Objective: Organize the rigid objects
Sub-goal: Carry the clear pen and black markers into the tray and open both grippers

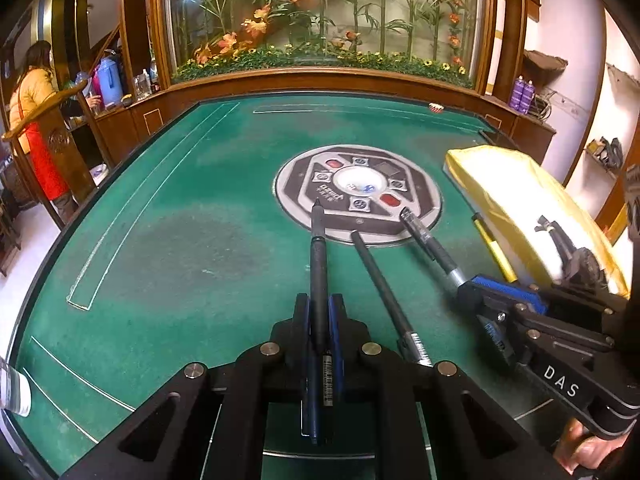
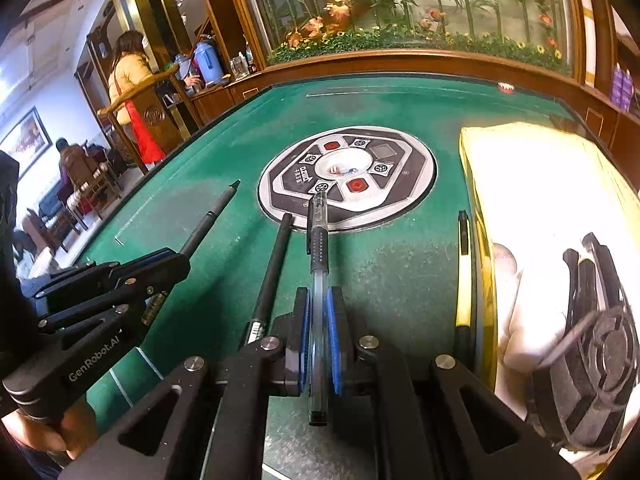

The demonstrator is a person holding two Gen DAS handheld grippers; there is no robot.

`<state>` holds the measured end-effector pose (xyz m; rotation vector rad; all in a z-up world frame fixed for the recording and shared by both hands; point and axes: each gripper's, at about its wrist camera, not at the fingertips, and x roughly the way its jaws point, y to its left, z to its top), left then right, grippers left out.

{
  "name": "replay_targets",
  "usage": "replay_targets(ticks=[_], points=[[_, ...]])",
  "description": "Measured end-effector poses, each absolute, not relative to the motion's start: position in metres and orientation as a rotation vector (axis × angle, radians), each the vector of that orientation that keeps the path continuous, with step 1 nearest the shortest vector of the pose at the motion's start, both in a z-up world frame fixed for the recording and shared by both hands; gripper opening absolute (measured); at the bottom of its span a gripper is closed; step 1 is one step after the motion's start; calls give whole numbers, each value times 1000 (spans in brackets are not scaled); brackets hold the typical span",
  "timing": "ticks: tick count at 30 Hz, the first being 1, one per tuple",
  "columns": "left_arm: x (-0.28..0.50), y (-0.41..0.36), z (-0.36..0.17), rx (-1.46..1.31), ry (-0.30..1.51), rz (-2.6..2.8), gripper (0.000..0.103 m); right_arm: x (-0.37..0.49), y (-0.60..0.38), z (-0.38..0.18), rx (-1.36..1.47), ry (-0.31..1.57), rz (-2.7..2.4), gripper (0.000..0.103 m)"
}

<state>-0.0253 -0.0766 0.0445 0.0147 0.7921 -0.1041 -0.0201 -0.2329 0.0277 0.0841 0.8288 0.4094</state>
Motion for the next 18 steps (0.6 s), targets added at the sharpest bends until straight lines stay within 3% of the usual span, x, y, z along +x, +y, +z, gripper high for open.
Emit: replay_targets(ticks=[18], points=[[-40, -161, 84, 52, 768, -312, 9, -71, -358, 80, 278, 689, 246, 8]])
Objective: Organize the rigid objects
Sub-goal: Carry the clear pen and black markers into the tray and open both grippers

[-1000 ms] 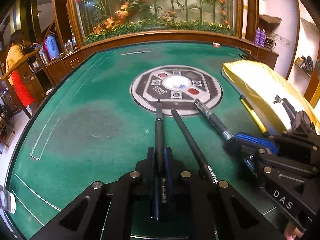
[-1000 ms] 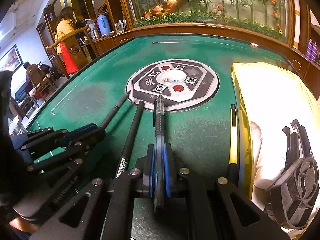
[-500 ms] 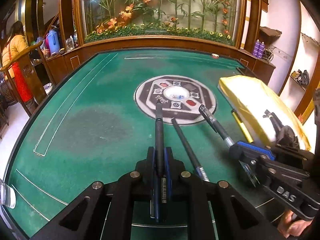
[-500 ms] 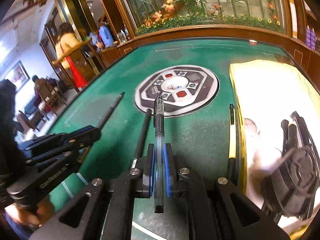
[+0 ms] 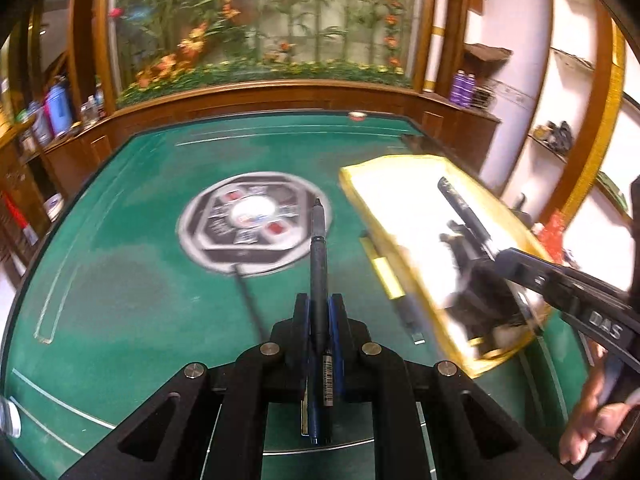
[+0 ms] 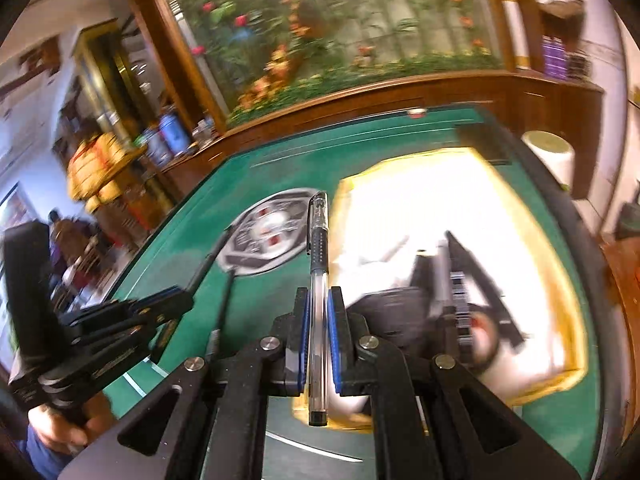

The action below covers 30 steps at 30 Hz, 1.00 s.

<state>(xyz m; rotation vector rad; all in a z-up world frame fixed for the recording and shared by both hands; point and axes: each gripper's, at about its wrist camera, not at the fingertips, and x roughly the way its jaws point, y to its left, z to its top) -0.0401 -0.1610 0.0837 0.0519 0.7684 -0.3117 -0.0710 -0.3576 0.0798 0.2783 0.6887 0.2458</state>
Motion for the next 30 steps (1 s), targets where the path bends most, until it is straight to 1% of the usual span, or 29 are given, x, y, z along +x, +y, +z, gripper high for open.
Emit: replay_targets(ticks=[13, 18, 24, 30], points=[[-20, -257, 87, 87, 825, -488, 9, -62, -425, 62, 345, 716, 91, 8], [-3, -278, 75, 93, 868, -511, 9, -55, -435, 49, 364, 751, 76, 8], [13, -297, 63, 131, 870, -487, 8, -45, -436, 41, 351, 785, 63, 8], [28, -307, 55, 107, 890, -506, 8, -33, -440, 37, 365, 806, 55, 8]])
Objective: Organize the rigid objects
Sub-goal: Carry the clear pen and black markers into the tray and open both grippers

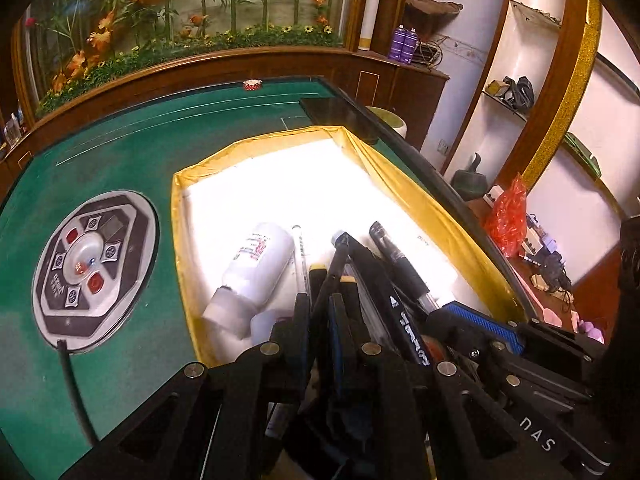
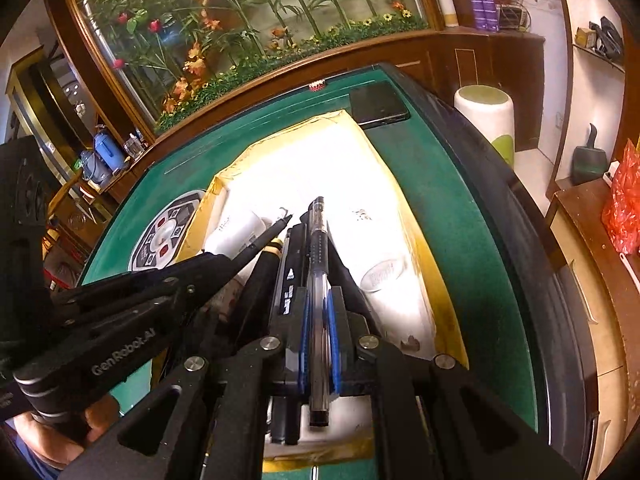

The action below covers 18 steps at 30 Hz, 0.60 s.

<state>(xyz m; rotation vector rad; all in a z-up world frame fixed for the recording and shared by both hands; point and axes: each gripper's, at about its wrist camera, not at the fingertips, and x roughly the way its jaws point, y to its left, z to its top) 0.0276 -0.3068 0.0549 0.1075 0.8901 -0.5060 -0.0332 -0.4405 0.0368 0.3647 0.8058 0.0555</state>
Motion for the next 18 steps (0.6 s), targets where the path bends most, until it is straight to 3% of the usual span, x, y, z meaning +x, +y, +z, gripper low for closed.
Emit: replay_targets(ticks=[5, 7, 9, 18], points=[[24, -298, 60, 59, 904, -545, 11, -36, -439, 39, 349, 802, 45, 11], [22, -293, 64, 50, 906, -549, 25, -41, -438, 42, 351, 793, 41, 11], [16, -285, 69, 36, 894, -558, 30, -45, -439, 45, 353, 781, 36, 12], [-4, -217, 80, -24, 875, -522, 30, -68, -412, 71, 332, 726, 113, 12]])
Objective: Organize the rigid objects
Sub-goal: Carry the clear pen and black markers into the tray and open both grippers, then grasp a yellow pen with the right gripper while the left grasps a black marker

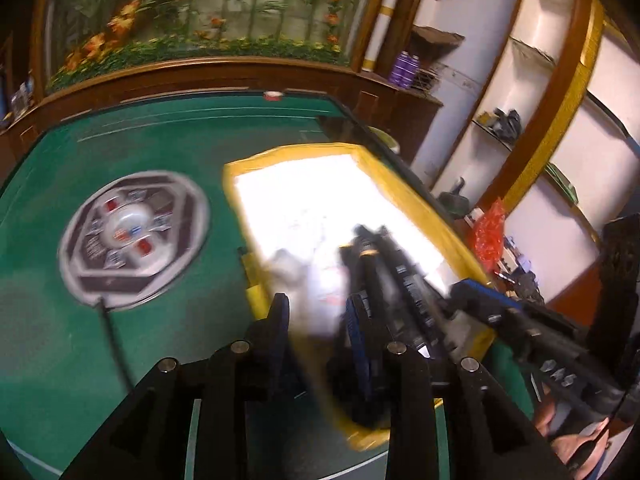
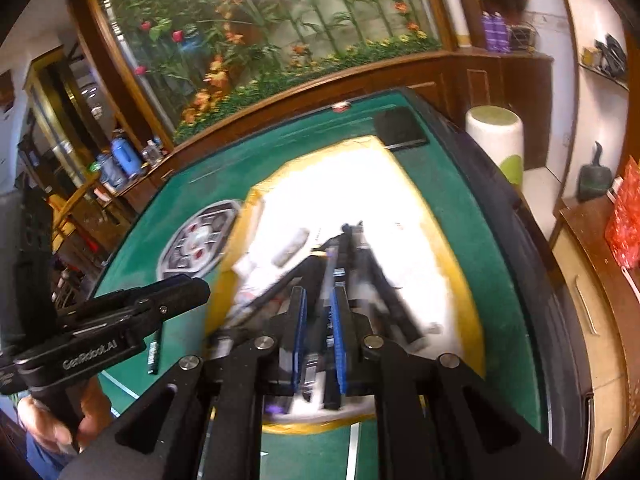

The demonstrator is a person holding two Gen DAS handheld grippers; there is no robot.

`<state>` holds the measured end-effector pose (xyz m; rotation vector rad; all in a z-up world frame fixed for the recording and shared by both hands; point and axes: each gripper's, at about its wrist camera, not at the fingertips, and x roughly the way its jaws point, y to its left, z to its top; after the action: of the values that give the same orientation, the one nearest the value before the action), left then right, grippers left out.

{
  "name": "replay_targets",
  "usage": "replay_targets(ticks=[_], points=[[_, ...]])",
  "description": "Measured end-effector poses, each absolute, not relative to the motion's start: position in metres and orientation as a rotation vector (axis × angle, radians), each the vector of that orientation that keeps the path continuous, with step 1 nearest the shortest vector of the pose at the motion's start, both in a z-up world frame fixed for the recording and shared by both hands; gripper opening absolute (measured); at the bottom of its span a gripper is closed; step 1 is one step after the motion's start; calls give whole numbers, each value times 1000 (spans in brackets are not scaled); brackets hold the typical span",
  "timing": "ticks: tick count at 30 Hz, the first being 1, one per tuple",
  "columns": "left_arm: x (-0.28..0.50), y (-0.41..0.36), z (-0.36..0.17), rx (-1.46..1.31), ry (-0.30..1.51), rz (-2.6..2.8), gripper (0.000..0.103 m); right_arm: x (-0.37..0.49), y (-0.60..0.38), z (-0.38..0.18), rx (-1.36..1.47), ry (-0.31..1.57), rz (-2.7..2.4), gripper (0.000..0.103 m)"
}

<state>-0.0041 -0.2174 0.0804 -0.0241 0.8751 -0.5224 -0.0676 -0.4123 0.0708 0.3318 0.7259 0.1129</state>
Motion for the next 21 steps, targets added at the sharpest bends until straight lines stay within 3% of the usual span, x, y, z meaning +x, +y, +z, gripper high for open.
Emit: replay_targets(ticks=[5, 11, 21], points=[[-2, -162, 68, -54, 910, -403, 31, -75, -378, 87, 293, 692, 183, 26], [8, -133, 35, -52, 988, -268, 31, -75, -332, 90, 245, 707, 269, 26], [22, -129, 14, 68, 952, -153, 32, -61, -272, 58, 163, 843, 267, 32]])
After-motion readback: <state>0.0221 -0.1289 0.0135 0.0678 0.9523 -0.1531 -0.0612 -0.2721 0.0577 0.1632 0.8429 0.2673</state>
